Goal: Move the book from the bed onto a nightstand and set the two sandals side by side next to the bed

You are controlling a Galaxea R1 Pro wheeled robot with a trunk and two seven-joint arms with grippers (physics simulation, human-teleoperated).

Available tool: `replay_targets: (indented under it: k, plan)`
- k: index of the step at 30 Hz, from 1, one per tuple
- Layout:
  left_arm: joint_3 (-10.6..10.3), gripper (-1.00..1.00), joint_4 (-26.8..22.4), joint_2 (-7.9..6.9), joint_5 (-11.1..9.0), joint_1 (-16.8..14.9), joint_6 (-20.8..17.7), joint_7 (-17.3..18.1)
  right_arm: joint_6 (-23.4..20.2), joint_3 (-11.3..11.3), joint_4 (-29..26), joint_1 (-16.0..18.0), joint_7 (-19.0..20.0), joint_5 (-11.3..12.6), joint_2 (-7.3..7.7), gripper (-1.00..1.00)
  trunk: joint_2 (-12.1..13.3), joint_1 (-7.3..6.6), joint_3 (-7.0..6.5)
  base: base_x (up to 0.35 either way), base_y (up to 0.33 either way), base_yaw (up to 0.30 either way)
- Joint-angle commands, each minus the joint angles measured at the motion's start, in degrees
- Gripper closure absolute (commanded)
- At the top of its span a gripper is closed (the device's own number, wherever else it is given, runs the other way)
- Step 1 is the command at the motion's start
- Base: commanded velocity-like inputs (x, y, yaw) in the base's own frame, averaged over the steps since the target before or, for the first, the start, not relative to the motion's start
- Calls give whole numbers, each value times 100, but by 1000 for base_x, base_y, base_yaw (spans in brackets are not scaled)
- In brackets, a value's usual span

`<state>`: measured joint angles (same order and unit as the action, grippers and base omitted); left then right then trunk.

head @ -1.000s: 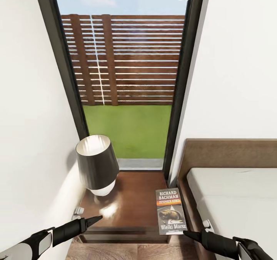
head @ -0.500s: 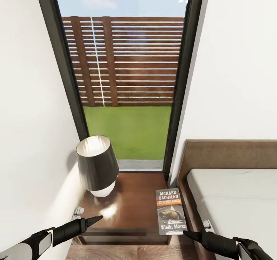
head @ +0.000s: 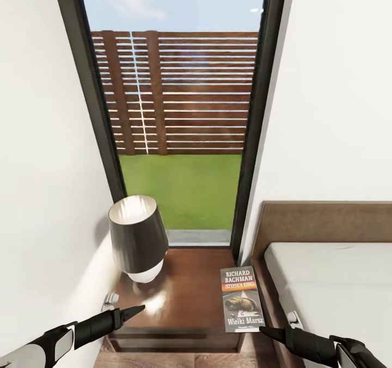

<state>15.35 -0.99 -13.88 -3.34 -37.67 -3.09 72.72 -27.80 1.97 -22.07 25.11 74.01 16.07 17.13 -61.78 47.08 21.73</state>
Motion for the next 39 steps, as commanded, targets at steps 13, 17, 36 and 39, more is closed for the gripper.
replay_targets:
  k: [13, 17, 36, 39]
  plan:
    - [-23, -100, 2, 0, -35, -2, -33, 23, -59, 6, 0, 3, 8, 19, -5, 100, -4, 0, -89, 117, 0, 0]
    - [-23, -100, 2, -1, -35, -2, -33, 22, -59, 6, -3, 3, 3, 19, -5, 100, -4, 0, -91, 306, 0, 0]
    - [-23, -100, 2, -1, -35, -2, -32, 23, -59, 6, -8, 3, -1, 19, -4, 100, -4, 0, -91, 52, 0, 46]
    - [-23, -100, 2, -1, -35, -3, -33, 23, -59, 6, -7, 3, -1, 19, -2, 100, -4, 0, -91, 0, 0, 119]
